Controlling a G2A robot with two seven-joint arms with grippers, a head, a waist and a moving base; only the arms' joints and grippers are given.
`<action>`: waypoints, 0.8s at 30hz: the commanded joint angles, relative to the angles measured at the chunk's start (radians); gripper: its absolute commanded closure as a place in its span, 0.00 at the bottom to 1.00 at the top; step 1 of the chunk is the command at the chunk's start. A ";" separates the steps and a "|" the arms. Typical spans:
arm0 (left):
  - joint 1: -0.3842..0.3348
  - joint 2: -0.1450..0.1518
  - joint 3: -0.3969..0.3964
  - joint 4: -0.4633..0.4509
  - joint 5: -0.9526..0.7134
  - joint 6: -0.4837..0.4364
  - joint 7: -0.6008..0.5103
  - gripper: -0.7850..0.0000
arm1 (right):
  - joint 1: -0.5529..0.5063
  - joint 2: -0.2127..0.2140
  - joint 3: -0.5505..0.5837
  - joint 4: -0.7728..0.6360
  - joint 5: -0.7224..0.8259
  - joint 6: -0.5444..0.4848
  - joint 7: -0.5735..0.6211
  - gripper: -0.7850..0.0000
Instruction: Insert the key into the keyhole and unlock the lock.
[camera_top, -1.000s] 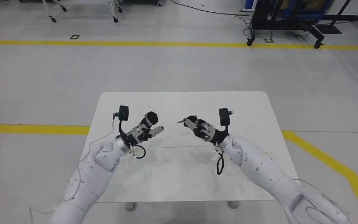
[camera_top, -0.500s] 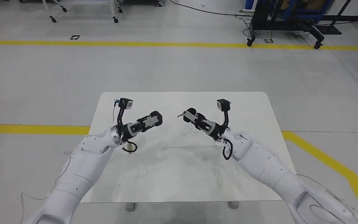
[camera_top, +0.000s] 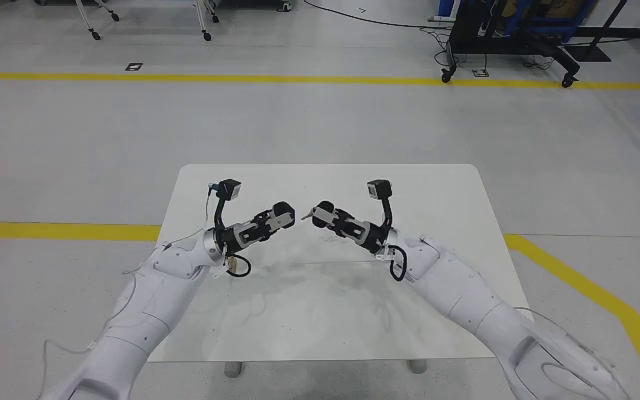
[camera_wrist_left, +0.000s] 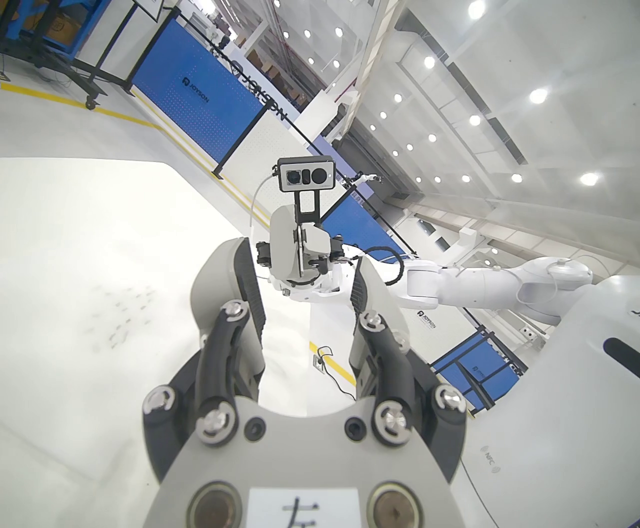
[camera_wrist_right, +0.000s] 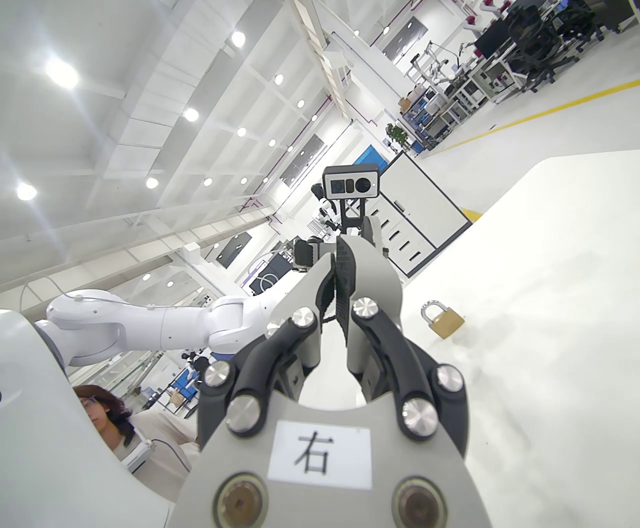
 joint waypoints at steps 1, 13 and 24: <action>-0.003 -0.002 0.002 0.006 0.004 0.000 0.005 0.55 | 0.004 -0.011 0.000 0.013 0.011 0.000 0.019 1.00; -0.013 -0.015 0.018 0.024 0.029 0.000 0.010 0.55 | 0.016 -0.069 0.026 0.086 0.036 0.000 0.096 1.00; -0.021 -0.023 0.025 0.042 0.054 0.002 0.027 0.72 | 0.012 -0.105 0.067 0.132 0.036 0.000 0.145 1.00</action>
